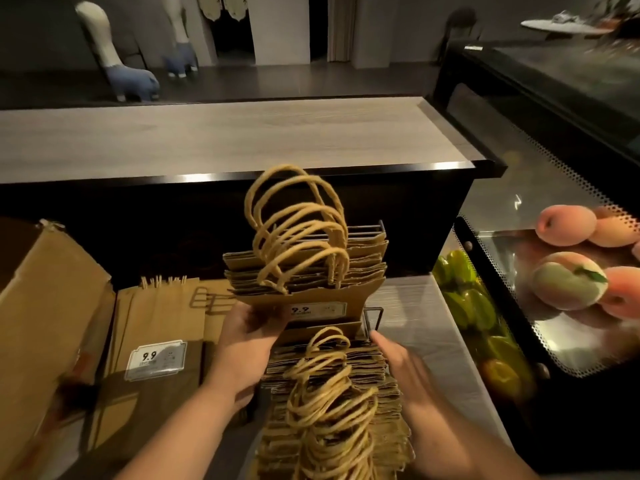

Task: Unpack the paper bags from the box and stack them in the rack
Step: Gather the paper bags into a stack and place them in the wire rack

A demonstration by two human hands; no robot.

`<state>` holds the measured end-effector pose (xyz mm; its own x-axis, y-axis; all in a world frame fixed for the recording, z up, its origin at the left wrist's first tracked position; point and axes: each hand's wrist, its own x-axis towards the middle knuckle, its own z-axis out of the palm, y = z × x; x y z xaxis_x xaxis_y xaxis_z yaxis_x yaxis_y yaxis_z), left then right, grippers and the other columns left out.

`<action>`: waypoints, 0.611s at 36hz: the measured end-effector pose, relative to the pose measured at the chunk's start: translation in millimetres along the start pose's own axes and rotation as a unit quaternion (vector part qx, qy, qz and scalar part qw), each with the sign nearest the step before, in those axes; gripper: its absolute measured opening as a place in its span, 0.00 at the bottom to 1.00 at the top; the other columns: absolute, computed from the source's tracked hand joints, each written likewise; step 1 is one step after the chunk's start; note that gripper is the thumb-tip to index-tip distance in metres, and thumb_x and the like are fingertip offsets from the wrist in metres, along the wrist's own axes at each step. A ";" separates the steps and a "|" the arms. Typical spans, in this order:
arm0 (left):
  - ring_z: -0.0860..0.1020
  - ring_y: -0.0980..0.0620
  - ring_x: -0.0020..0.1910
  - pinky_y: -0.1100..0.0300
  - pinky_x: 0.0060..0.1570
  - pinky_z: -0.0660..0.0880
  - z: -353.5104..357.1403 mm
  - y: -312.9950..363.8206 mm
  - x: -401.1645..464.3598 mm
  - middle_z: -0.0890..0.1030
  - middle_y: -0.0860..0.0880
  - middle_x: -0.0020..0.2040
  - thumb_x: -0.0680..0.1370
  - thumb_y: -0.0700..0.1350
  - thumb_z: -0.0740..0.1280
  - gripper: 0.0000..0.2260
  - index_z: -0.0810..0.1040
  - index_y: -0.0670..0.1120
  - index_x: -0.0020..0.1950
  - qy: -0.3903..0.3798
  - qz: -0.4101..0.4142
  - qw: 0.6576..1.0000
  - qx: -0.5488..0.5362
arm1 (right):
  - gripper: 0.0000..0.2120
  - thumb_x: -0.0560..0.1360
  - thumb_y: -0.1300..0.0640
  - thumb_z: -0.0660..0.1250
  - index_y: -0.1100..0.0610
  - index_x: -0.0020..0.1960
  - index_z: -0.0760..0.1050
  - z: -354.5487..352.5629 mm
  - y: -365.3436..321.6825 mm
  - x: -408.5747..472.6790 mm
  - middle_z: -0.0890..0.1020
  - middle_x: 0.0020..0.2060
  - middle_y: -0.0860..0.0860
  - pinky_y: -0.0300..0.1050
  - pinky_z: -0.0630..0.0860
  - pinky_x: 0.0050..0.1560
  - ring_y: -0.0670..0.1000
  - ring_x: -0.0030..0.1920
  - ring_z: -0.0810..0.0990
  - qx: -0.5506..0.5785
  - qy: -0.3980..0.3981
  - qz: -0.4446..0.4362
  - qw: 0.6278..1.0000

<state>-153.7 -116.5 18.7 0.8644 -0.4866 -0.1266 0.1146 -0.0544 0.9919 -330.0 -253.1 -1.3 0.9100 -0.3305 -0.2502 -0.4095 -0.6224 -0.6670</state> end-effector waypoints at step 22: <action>0.83 0.58 0.40 0.68 0.34 0.77 -2.8 9.0 0.0 0.85 0.55 0.40 0.73 0.34 0.70 0.08 0.79 0.46 0.47 0.005 0.003 0.999 -0.032 | 0.15 0.71 0.44 0.71 0.33 0.55 0.71 0.1 10.2 13.6 0.72 0.56 0.30 0.34 0.68 0.61 0.31 0.58 0.70 0.069 0.075 -0.048 0.994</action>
<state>-151.3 -114.5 27.6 0.8703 -0.4776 -0.1206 0.1394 0.0041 0.9902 -321.8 -263.8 -11.6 0.9202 -0.3830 -0.0810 -0.2997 -0.5562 -0.7751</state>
